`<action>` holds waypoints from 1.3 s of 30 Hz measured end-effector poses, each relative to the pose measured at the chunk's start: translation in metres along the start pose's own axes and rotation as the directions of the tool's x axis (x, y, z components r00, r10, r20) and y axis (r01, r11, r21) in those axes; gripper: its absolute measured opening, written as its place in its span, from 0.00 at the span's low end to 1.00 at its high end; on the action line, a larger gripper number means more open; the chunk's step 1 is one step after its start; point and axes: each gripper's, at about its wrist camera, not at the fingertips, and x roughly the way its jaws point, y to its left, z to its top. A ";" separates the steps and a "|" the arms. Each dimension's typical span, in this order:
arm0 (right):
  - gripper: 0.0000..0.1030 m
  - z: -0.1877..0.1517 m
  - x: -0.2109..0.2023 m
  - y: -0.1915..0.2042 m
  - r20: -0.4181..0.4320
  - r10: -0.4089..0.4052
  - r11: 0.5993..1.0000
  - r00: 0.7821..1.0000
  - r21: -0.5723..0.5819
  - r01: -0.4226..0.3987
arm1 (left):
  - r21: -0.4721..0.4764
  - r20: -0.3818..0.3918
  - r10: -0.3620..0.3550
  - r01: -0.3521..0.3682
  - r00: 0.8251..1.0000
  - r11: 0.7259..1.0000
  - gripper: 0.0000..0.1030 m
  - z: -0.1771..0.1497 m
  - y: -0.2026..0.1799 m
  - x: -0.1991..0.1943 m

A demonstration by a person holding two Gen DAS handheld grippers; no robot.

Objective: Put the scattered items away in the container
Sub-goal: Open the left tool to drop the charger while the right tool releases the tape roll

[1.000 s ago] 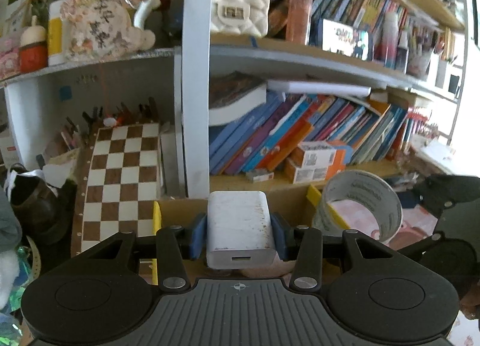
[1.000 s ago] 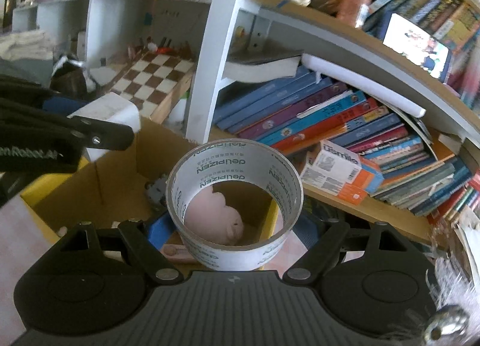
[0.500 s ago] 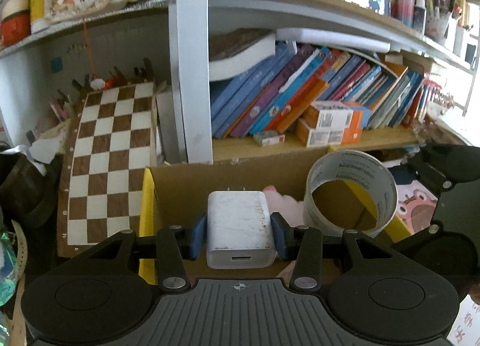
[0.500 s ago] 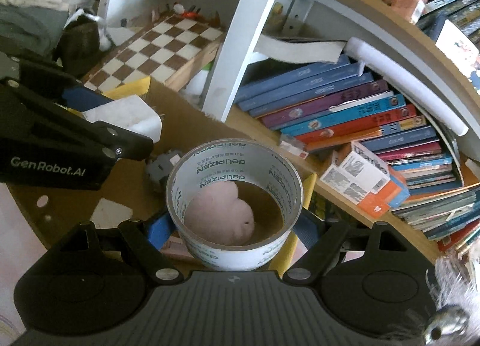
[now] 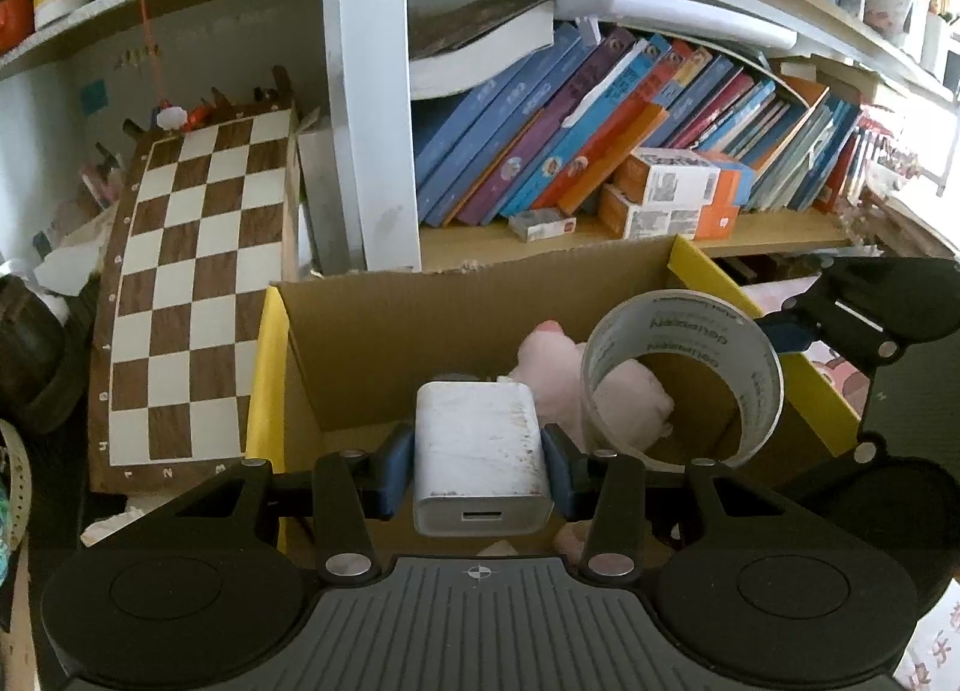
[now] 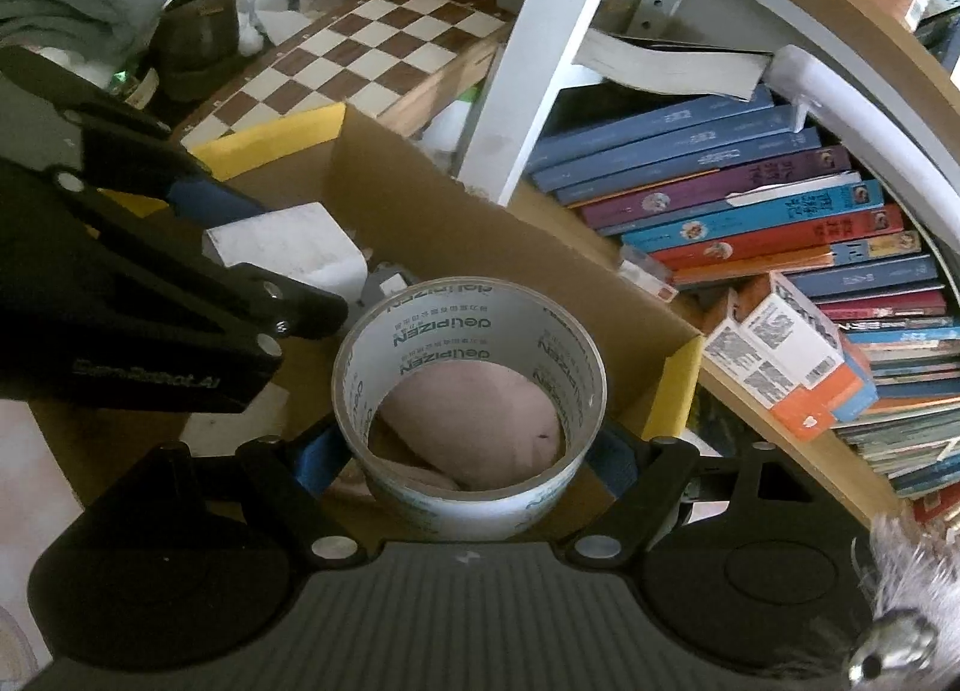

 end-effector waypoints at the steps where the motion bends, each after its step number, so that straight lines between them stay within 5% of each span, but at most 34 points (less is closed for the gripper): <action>1: 0.80 0.000 0.000 0.000 -0.004 0.004 1.000 1.000 -0.002 -0.004 | 0.002 -0.004 0.000 0.000 1.000 1.000 0.43 0.000 0.000 0.001; 12: 0.80 0.001 0.003 0.000 -0.028 0.015 1.000 1.000 -0.002 -0.015 | 0.018 -0.033 -0.003 0.004 0.999 1.000 0.43 -0.005 -0.002 0.005; 31: 0.86 -0.004 -0.017 -0.004 -0.012 0.002 0.998 1.000 0.064 -0.001 | 0.009 0.027 0.034 -0.034 0.999 0.999 0.64 -0.003 -0.001 -0.021; 39: 0.86 -0.005 -0.038 -0.003 0.016 -0.013 0.996 1.000 0.083 0.012 | 0.018 0.061 0.025 -0.026 0.998 1.000 0.65 -0.004 -0.007 -0.040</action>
